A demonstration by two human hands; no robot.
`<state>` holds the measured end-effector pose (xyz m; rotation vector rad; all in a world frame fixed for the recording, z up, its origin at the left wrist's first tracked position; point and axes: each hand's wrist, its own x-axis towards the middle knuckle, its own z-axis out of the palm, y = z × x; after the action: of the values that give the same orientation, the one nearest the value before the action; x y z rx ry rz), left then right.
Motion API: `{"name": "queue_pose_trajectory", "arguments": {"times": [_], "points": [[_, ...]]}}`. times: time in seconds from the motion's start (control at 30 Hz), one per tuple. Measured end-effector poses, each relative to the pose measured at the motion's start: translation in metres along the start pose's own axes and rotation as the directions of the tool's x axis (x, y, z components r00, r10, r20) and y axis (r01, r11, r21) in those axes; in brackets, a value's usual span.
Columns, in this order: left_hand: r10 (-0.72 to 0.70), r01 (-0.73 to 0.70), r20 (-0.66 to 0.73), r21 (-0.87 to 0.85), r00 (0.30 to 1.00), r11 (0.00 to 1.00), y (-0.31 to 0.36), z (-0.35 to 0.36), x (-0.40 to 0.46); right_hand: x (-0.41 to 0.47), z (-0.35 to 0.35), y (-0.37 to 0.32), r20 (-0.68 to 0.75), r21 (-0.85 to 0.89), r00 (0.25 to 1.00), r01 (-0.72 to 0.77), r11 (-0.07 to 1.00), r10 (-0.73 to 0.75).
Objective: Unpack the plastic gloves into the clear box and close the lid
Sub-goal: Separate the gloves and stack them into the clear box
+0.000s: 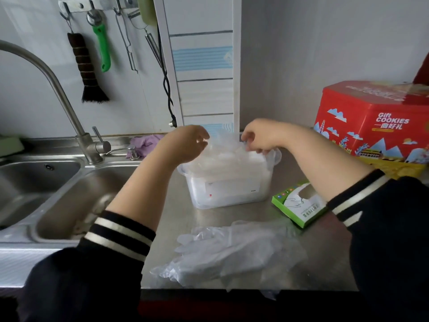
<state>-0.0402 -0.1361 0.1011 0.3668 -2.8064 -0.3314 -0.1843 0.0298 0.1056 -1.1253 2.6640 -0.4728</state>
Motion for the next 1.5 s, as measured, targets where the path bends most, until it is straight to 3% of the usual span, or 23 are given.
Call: {"name": "queue_pose_trajectory", "arguments": {"times": [0.07, 0.1, 0.17, 0.23, 0.33, 0.47, 0.53, 0.6, 0.73, 0.83, 0.97, 1.1, 1.3, 1.5], "points": [[0.006, -0.052, -0.255, -0.174, 0.967, 0.983, 0.005, 0.016, -0.025, -0.024, 0.007, -0.004, -0.19, 0.155, 0.975, 0.145, 0.977, -0.115], [0.001, -0.099, -0.316, -0.293, 0.949, 0.951, 0.011, 0.021, -0.037, -0.037, 0.014, -0.01, -0.273, 0.237, 0.947, 0.237, 0.942, -0.17], [-0.011, -0.167, -0.338, -0.492, 0.941, 0.855, 0.025, 0.036, -0.067, -0.066, 0.037, -0.018, -0.351, 0.361, 0.908, 0.356, 0.862, -0.229], [-0.018, -0.171, -0.31, -0.57, 0.95, 0.804, 0.035, 0.052, -0.093, -0.089, 0.063, -0.017, -0.315, 0.452, 0.918, 0.368, 0.813, -0.24], [-0.003, -0.093, -0.173, -0.545, 0.985, 0.833, 0.032, 0.077, -0.117, -0.106, 0.091, 0.002, -0.152, 0.43, 0.966, 0.255, 0.866, -0.209], [0.002, 0.019, 0.081, -0.267, 0.997, 0.964, 0.026, 0.116, -0.136, -0.118, 0.117, 0.03, 0.033, 0.086, 0.989, 0.142, 0.986, -0.145], [-0.022, 0.033, 0.091, -0.122, 0.996, 0.992, 0.028, 0.13, -0.14, -0.123, 0.126, 0.033, 0.096, -0.011, 0.989, 0.118, 0.993, -0.116], [-0.041, 0.045, 0.058, -0.081, 0.997, 0.996, 0.03, 0.14, -0.139, -0.124, 0.131, 0.034, 0.095, 0.012, 0.991, 0.096, 0.995, -0.096], [-0.064, 0.06, -0.017, -0.177, 0.998, 0.982, 0.034, 0.146, -0.133, -0.121, 0.132, 0.034, 0.056, 0.214, 0.997, 0.031, 0.976, -0.044], [-0.001, -0.018, -0.063, -0.309, 0.998, 0.951, 0.038, 0.138, -0.124, -0.116, 0.129, 0.035, -0.023, 0.294, 0.999, 0.033, 0.955, -0.028], [-0.03, -0.023, -0.105, -0.473, 0.994, 0.881, 0.036, 0.124, -0.111, -0.11, 0.118, 0.039, -0.098, 0.375, 0.995, 0.053, 0.925, -0.017], [-0.007, -0.104, -0.206, -0.523, 0.979, 0.846, 0.03, 0.129, -0.111, -0.107, 0.105, 0.035, 0.036, 0.526, 0.999, 0.001, 0.851, -0.024], [0.073, -0.207, -0.278, -0.491, 0.958, 0.846, 0.026, 0.138, -0.113, -0.095, 0.093, 0.023, 0.254, 0.243, 0.967, -0.095, 0.965, 0.031], [-0.001, -0.157, -0.271, -0.562, 0.963, 0.812, 0.019, 0.136, -0.114, -0.09, 0.077, 0.012, 0.119, 0.355, 0.993, -0.017, 0.935, -0.027]]}}
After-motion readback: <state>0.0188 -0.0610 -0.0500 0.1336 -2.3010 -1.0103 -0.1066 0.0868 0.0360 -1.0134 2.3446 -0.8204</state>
